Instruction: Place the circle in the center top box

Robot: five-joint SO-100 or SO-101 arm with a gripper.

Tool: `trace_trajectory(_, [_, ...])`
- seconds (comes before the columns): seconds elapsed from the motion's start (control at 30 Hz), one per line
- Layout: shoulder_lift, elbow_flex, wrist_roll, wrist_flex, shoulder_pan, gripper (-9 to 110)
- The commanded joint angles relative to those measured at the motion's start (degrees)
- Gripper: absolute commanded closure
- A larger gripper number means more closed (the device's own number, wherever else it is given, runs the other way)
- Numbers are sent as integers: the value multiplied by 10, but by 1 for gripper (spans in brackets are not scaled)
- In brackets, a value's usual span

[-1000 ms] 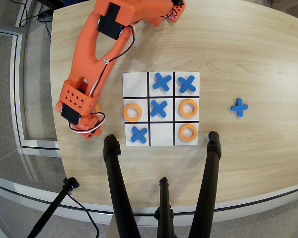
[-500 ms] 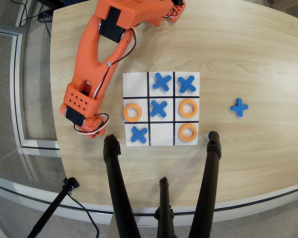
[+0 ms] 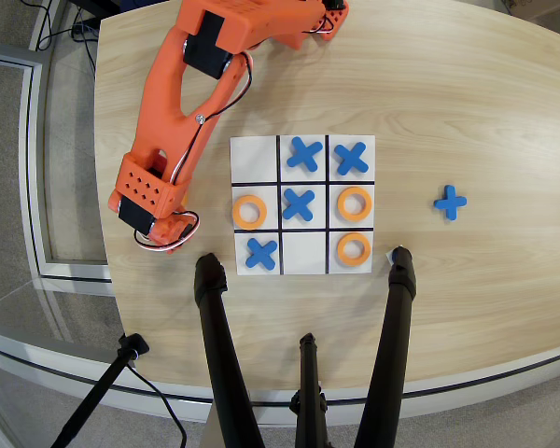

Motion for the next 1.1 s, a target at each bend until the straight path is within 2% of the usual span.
trace_trajectory(0.0, [0,-23,-5,4,4,96])
trace_trajectory(0.4, [-14,-25,-14,7,17,102])
trace_trajectory(0.6, [-1,-44,-11,67,11,102])
trace_trajectory(0.87, [63,-54,30,76,-40,102])
trace_trajectory(1.07, [154,2,54,96,-85,102])
